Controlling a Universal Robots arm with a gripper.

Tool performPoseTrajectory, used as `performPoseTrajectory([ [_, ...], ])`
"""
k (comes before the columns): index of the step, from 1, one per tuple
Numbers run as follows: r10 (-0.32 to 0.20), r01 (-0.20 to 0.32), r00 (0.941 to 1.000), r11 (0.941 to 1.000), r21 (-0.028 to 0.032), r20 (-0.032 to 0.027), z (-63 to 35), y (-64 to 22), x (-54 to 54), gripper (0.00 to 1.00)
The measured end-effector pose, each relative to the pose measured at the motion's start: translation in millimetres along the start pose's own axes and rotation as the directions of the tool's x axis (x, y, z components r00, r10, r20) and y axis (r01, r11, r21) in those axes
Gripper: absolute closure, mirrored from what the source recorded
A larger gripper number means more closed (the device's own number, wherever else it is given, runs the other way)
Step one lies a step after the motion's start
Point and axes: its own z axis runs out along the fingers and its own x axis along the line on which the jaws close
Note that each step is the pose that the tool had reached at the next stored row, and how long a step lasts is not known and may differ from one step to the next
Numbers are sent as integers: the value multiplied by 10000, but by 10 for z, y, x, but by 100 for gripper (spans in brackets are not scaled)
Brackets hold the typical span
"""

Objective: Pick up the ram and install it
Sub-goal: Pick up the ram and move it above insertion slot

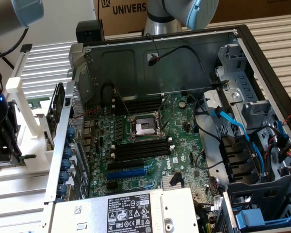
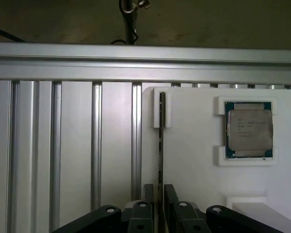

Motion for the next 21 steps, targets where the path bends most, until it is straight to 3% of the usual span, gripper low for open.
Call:
performPoseTrajectory([
  [21,-14,14,10000,10000,1,0,9,9,-26,77],
])
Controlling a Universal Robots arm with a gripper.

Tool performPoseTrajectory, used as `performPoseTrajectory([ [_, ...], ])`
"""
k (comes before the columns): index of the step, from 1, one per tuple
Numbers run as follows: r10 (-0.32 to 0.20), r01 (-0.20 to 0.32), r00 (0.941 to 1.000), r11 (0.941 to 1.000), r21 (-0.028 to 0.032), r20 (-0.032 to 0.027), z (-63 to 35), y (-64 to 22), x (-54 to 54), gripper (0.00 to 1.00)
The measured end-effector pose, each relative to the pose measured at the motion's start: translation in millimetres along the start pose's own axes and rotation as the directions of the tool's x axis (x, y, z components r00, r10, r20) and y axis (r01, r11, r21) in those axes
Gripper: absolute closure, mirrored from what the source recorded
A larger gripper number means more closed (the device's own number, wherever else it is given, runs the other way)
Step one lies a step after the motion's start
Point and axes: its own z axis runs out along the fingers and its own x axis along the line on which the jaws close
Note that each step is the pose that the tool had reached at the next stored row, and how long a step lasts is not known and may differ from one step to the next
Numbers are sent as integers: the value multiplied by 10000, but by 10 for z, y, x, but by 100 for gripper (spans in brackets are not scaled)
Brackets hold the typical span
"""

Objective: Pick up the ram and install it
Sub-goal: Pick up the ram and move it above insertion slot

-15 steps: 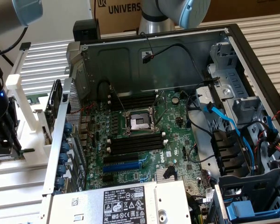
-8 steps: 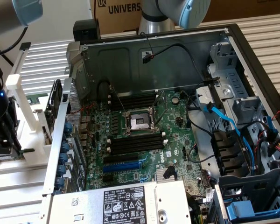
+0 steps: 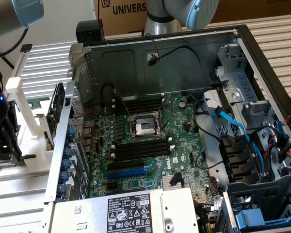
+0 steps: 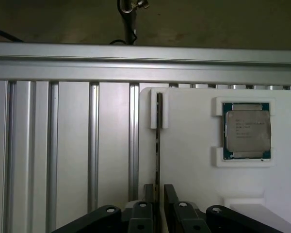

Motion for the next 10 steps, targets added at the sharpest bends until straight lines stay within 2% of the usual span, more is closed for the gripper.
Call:
performPoseTrajectory([
  [1,0,0,10000,10000,0,0,0,0,0,79],
  [2,0,0,10000,10000,-1,-1,0,0,0,88],
  [10,2,-2,10000,10000,3,-4,-2,3,4,88],
])
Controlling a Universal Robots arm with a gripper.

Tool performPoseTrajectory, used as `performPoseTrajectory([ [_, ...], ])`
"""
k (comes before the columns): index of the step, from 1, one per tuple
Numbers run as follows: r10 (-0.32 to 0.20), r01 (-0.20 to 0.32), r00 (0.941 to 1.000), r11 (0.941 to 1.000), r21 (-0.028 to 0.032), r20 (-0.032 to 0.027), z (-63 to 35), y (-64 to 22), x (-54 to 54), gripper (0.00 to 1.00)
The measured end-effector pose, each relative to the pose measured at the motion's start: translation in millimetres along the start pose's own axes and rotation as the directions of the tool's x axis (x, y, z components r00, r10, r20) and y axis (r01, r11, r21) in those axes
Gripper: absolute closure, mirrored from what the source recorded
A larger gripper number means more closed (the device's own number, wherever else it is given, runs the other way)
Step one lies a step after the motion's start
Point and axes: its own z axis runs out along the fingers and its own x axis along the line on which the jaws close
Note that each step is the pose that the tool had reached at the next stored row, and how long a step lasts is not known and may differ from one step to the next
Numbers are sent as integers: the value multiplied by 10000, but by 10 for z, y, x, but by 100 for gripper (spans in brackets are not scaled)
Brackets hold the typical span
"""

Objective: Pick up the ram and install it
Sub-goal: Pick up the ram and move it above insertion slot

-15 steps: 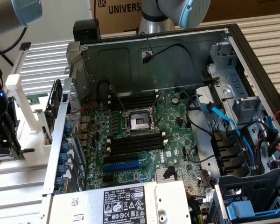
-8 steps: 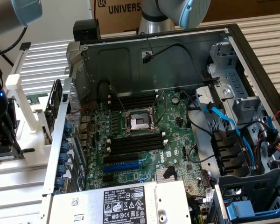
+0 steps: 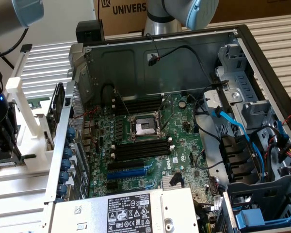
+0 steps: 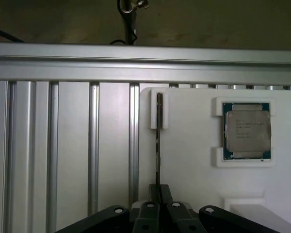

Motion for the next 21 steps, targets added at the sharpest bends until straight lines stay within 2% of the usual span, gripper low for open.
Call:
performPoseTrajectory([
  [5,0,0,10000,10000,7,-60,-28,6,9,88],
  [9,5,-5,9999,10000,6,-146,-75,14,7,88],
  [16,10,-9,9997,10000,8,-247,-216,26,0,88],
  [21,14,-13,9994,10000,9,-333,-364,34,-8,88],
])
